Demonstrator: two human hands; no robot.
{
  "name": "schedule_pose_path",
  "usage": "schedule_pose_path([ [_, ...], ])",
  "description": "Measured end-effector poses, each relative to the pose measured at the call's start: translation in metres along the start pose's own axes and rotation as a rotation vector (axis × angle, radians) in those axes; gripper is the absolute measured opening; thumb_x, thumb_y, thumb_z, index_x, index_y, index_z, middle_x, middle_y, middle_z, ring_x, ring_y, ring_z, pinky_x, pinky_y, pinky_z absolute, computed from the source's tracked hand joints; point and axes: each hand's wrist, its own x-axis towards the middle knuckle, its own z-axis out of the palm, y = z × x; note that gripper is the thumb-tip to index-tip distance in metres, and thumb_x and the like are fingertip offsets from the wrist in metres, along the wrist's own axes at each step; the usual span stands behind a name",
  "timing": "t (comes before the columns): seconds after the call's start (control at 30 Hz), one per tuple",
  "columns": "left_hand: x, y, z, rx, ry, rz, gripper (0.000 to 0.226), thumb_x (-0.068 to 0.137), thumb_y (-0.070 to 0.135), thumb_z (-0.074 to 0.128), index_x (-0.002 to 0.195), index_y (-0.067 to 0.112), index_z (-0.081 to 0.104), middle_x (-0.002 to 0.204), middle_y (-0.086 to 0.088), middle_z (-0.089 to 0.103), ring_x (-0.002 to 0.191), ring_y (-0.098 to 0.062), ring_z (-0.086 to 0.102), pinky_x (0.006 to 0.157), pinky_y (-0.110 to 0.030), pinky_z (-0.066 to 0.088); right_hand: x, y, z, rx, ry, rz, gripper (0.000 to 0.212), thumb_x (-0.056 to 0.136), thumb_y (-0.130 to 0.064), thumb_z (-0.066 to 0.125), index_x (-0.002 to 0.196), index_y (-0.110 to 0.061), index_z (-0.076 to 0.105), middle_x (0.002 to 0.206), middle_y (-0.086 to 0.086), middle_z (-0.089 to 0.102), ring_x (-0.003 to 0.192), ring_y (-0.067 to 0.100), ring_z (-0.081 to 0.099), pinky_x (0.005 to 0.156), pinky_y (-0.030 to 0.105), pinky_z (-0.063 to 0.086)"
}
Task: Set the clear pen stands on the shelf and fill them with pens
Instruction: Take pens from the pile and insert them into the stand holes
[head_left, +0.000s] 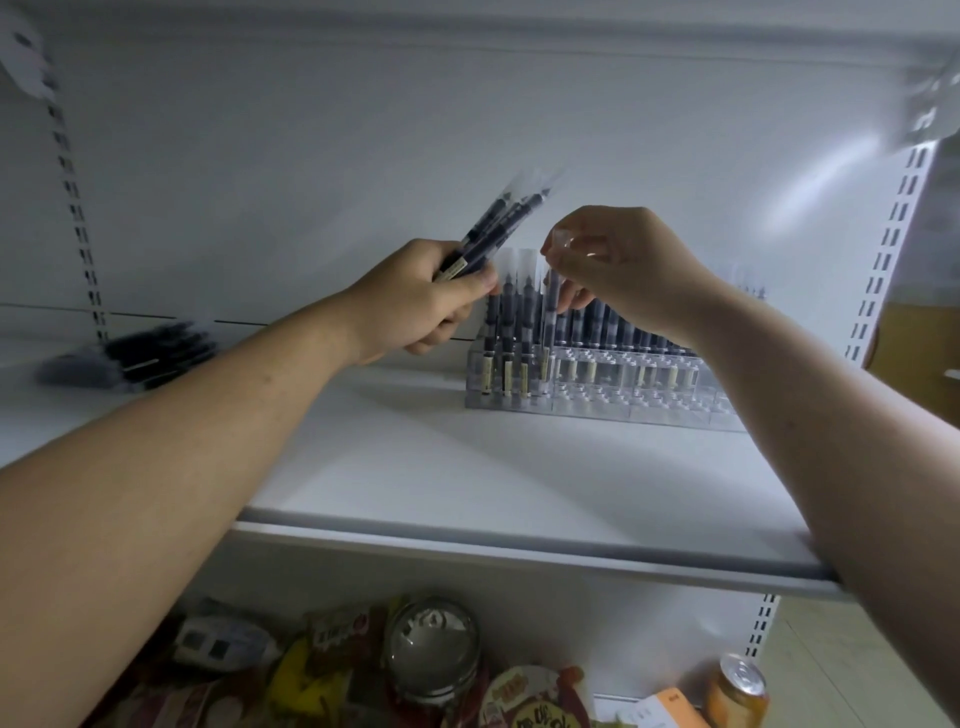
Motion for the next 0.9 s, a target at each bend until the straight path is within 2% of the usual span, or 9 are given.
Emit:
schedule_pose_path([
  [0.17,0.000,-0.001,0.000,0.009,-0.002,-0.004,0.017,0.112,0.024,0.051,0.104,0.010,0.049,0.063,0.005,0.030,0.050,-0.013,0.022,0.046,-0.024,0.017,-0.001,-0.001,0.002,-0.035,-0.003,-0.013,0.016,0.106,-0.019,0.059,0.112,-0.009,0.071,0.080,0.001,0.076,0.067,0.009,0.075,0.068,0.026,0.063],
  [0.3,0.000,-0.002,0.000,0.012,-0.008,0.004,0.016,0.112,0.025,0.051,0.109,0.010,0.050,0.063,0.005,0.030,0.051,-0.014,0.022,0.048,-0.027,0.016,-0.001,0.002,0.006,-0.053,-0.077,0.048,0.016,0.106,-0.020,0.058,0.105,-0.010,0.072,0.082,0.004,0.077,0.072,0.014,0.078,0.074,0.037,0.065],
  [0.37,0.000,-0.002,-0.001,0.016,-0.010,0.005,0.017,0.112,0.026,0.051,0.110,0.009,0.052,0.063,0.005,0.031,0.051,-0.014,0.023,0.049,-0.029,0.016,-0.001,0.005,0.004,-0.039,-0.070,0.072,0.017,0.106,-0.019,0.060,0.106,-0.009,0.072,0.081,0.004,0.078,0.073,0.015,0.079,0.074,0.037,0.066],
  [0.53,0.001,-0.004,-0.001,0.020,0.005,0.007,0.025,0.113,0.026,0.050,0.114,0.001,0.054,0.064,0.002,0.031,0.053,-0.015,0.023,0.051,-0.032,0.015,-0.001,0.008,-0.003,-0.036,-0.078,0.142,0.017,0.103,-0.023,0.066,0.101,-0.007,0.072,0.078,0.001,0.080,0.073,0.013,0.079,0.065,0.025,0.063],
  [0.6,0.002,-0.004,-0.001,0.014,-0.002,0.006,0.023,0.113,0.026,0.051,0.111,0.003,0.053,0.064,0.003,0.031,0.053,-0.015,0.022,0.051,-0.032,0.015,-0.001,0.010,-0.003,-0.077,-0.082,0.132,0.019,0.101,-0.027,0.068,0.098,-0.008,0.072,0.078,-0.001,0.080,0.072,0.011,0.078,0.061,0.024,0.060],
  [0.67,0.001,-0.004,-0.001,0.014,-0.011,0.002,0.019,0.112,0.026,0.051,0.106,0.008,0.053,0.064,0.003,0.031,0.052,-0.015,0.022,0.050,-0.031,0.016,-0.001,0.012,-0.004,-0.077,-0.032,0.094,0.019,0.100,-0.030,0.070,0.106,-0.012,0.071,0.081,-0.003,0.079,0.072,0.008,0.077,0.060,0.017,0.055],
  [0.7,0.001,-0.004,-0.001,0.015,-0.014,-0.002,0.019,0.112,0.026,0.051,0.103,0.010,0.052,0.064,0.004,0.031,0.052,-0.015,0.023,0.049,-0.029,0.016,0.000,0.012,-0.005,-0.058,0.012,0.061,0.020,0.100,-0.030,0.070,0.111,-0.014,0.069,0.085,-0.003,0.078,0.073,0.008,0.076,0.062,0.015,0.054],
  [0.77,0.002,-0.003,-0.001,0.011,-0.015,-0.015,0.019,0.111,0.026,0.053,0.101,0.011,0.051,0.064,0.003,0.031,0.052,-0.015,0.023,0.048,-0.028,0.016,0.002,0.010,-0.008,0.064,0.104,-0.011,0.019,0.099,-0.024,0.070,0.115,-0.016,0.067,0.092,-0.003,0.074,0.076,0.010,0.073,0.070,0.021,0.058],
  [0.9,0.002,-0.002,0.000,-0.007,-0.021,-0.032,0.022,0.110,0.027,0.056,0.097,0.012,0.049,0.063,0.004,0.030,0.050,-0.014,0.022,0.046,-0.026,0.017,0.006,0.002,-0.009,0.457,0.201,-0.091,0.021,0.090,-0.014,0.075,0.111,-0.014,0.073,0.079,0.002,0.070,0.070,0.018,0.064,0.060,0.028,0.046],
])
